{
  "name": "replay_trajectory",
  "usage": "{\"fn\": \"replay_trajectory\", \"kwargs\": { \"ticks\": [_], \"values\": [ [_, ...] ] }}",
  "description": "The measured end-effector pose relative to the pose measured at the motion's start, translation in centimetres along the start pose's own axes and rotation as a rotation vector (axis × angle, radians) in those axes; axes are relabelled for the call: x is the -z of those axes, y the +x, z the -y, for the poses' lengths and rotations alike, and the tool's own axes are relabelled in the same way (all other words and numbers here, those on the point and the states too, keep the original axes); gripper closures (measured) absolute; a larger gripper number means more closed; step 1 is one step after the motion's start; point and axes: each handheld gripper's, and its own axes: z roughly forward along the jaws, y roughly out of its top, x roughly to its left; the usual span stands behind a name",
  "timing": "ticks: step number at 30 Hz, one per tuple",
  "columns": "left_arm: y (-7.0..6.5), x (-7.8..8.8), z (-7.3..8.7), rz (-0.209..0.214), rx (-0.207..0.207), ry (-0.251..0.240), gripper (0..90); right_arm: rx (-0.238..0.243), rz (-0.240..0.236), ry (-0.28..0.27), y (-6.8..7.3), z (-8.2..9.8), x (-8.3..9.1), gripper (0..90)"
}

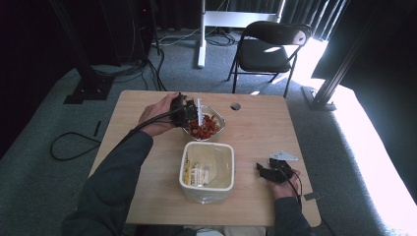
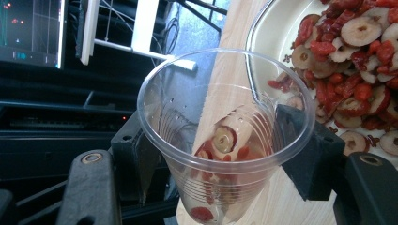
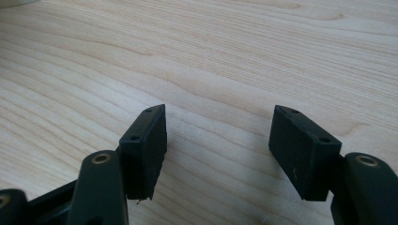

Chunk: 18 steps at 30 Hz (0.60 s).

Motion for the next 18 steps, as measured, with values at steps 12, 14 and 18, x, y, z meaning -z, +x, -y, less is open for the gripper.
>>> {"fn": "replay_trajectory", "kwargs": {
  "ticks": [12, 14, 18],
  "values": [
    [-0.4, 0.1, -0.9, -0.042, -0.089, 0.03, 35.1, 0.0, -0.001, 0.0, 0.0, 0.0, 0.0, 36.6],
    [-0.4, 0.2, -1.0, -0.048, -0.098, 0.033, 35.1, 0.0, -0.001, -0.001, 0.0, 0.0, 0.0, 36.6],
    [-0.7, 0.2, -1.1, -0.056, -0.112, 0.036, 35.2, 0.0, -0.002, -0.001, 0.0, 0.0, 0.0, 36.6]
  ]
}}
